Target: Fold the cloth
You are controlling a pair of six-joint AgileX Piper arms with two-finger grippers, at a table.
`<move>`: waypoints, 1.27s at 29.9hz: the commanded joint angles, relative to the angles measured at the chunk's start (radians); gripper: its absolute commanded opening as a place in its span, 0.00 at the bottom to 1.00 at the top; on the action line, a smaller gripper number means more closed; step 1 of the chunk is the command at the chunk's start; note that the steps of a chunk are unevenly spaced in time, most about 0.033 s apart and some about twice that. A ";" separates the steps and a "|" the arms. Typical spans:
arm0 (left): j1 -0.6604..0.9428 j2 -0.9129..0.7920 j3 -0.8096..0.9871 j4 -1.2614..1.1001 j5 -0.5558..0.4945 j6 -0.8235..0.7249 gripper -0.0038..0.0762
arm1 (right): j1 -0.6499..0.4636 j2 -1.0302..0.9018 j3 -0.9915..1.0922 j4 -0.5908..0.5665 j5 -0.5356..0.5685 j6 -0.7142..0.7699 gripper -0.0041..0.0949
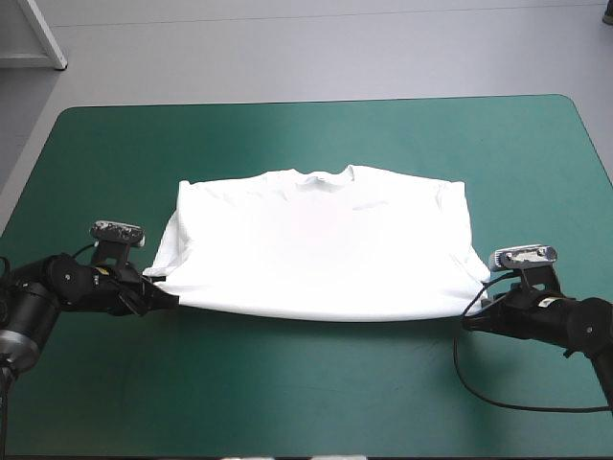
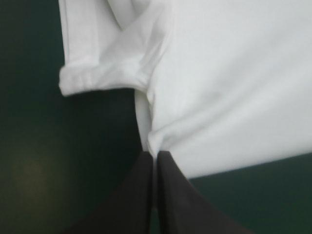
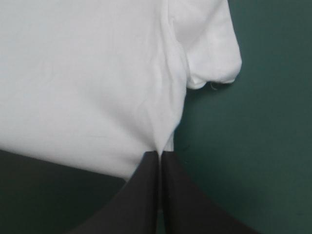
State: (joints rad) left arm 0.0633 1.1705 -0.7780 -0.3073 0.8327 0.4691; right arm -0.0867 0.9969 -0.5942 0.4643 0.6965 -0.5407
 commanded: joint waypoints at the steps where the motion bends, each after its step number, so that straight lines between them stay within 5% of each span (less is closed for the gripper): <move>1: 0.001 -0.035 0.048 -0.023 -0.055 -0.016 0.07 | -0.010 -0.018 0.007 0.011 -0.035 0.015 0.03; 12: 0.001 -0.059 0.271 -0.063 -0.126 -0.014 0.07 | -0.010 -0.018 0.134 0.003 -0.029 0.056 0.03; 22: 0.001 -0.059 0.281 -0.061 -0.151 -0.014 0.07 | -0.010 -0.018 0.134 -0.007 -0.029 0.063 0.03; 26: 0.001 -0.059 0.281 -0.061 -0.142 -0.014 0.08 | -0.010 -0.018 0.134 -0.007 -0.027 0.063 0.14; 29: 0.001 -0.059 0.279 -0.061 -0.133 -0.014 0.17 | -0.010 -0.018 0.120 -0.007 -0.011 0.063 0.34; 32: 0.001 -0.059 0.259 -0.063 -0.096 -0.018 0.39 | -0.010 -0.018 0.084 -0.015 0.028 0.063 0.53; 35: 0.001 -0.084 0.216 -0.055 -0.052 -0.055 0.57 | -0.010 -0.019 0.026 -0.047 0.041 0.081 0.54; 38: 0.001 -0.151 0.150 -0.049 -0.057 -0.092 0.60 | -0.010 -0.019 -0.059 -0.088 0.041 0.120 0.53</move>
State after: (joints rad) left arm 0.0661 1.0853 -0.5492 -0.3407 0.7906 0.4182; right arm -0.0867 0.9907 -0.5554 0.3944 0.7569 -0.4459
